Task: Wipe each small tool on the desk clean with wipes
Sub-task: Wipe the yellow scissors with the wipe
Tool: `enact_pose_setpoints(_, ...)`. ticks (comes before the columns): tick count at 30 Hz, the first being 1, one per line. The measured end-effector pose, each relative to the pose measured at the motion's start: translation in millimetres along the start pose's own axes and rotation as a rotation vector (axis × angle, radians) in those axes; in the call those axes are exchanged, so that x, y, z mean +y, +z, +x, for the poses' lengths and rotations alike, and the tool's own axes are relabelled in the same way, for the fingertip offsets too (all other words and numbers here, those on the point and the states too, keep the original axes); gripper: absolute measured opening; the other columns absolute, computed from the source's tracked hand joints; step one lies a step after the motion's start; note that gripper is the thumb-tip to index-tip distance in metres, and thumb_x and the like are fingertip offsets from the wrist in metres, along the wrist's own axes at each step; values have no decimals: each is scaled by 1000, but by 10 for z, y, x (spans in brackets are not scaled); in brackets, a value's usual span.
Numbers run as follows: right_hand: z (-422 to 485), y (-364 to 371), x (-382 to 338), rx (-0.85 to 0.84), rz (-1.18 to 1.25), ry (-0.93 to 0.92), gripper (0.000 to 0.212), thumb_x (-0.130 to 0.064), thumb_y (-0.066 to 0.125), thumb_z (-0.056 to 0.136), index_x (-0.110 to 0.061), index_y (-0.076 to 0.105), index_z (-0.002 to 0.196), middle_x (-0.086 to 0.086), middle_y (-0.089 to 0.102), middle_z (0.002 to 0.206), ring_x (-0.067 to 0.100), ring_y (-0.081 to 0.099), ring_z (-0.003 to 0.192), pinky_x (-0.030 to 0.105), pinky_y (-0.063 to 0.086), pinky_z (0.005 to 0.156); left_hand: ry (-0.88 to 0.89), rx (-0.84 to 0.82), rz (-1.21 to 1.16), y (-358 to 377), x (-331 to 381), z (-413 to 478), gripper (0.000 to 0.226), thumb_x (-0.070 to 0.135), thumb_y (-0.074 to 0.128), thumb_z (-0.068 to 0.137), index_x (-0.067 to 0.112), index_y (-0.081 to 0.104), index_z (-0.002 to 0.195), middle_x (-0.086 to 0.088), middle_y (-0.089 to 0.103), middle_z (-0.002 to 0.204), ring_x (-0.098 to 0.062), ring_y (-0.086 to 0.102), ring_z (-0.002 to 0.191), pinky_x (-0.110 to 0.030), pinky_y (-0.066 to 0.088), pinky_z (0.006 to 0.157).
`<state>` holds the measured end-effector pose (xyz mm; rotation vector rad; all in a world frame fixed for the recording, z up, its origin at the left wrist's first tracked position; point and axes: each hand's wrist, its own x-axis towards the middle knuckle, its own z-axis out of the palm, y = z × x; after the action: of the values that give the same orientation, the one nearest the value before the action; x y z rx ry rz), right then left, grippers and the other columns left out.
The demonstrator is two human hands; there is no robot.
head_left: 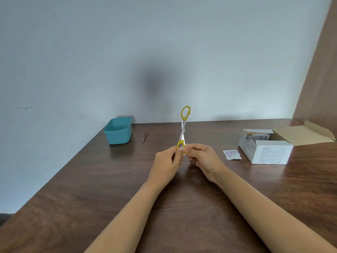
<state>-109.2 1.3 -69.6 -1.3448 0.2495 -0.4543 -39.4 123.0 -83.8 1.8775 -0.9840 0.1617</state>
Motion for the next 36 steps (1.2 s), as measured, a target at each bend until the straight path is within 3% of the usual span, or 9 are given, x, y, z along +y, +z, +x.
enact_pose_setpoints(5, -21, 10, 5, 14, 28, -7, 8, -16, 73, 77, -16, 78, 70, 10, 64, 81, 14, 43, 69, 21, 39, 62, 31, -34, 92, -4, 10, -4, 42, 29, 38, 102, 7, 54, 70, -7, 59, 62, -21, 53, 60, -43, 44, 63)
enact_pose_setpoints(11, 0, -36, -17, 79, 176, 30, 11, -7, 69, 81, -10, 75, 73, 0, 68, 64, 5, 52, 52, 15, 47, 55, 38, -164, 198, -13, 119, -64, 43, 35, 34, 103, 21, 50, 66, 9, 53, 56, -24, 58, 67, -40, 48, 67)
enact_pose_setpoints(16, 33, -77, -50, 53, 212, 123, 5, -2, 71, 79, -5, 70, 82, 2, 67, 68, 5, 47, 51, 14, 46, 52, -36, -65, 296, 9, 135, -52, 45, 41, 32, 101, 14, 45, 67, -3, 58, 67, -31, 56, 75, -39, 41, 62)
enact_pose_setpoints(21, 4, -66, -55, -76, -16, 91, 8, -2, 72, 78, -9, 69, 74, 4, 65, 72, 8, 46, 55, 17, 42, 55, -78, 14, 297, -5, 50, -16, 40, 35, 36, 99, 19, 40, 62, -3, 53, 66, -34, 56, 74, -35, 31, 57)
enact_pose_setpoints(24, 1, -42, -38, -55, -43, 72, 10, -2, 73, 77, -9, 68, 72, 4, 65, 69, 8, 46, 54, 19, 40, 55, -78, 0, 296, -11, 11, 9, 41, 34, 37, 99, 21, 38, 60, -1, 50, 64, -35, 56, 74, -35, 30, 57)
enact_pose_setpoints(31, 38, -69, -5, 167, 285, 83, 12, -1, 72, 77, -9, 64, 75, 1, 67, 66, 6, 53, 53, 14, 46, 52, 35, -145, 326, 14, 100, -27, 50, 37, 38, 100, 18, 28, 56, 1, 38, 52, -28, 40, 61, -35, 30, 57)
enact_pose_setpoints(36, 42, -72, -38, 104, 267, 121, 6, -1, 69, 80, -6, 65, 79, -2, 67, 62, 3, 50, 47, 12, 45, 50, -10, -90, 359, 13, 130, -43, 50, 41, 35, 101, 17, 29, 57, -5, 51, 65, -31, 49, 69, -34, 32, 58)
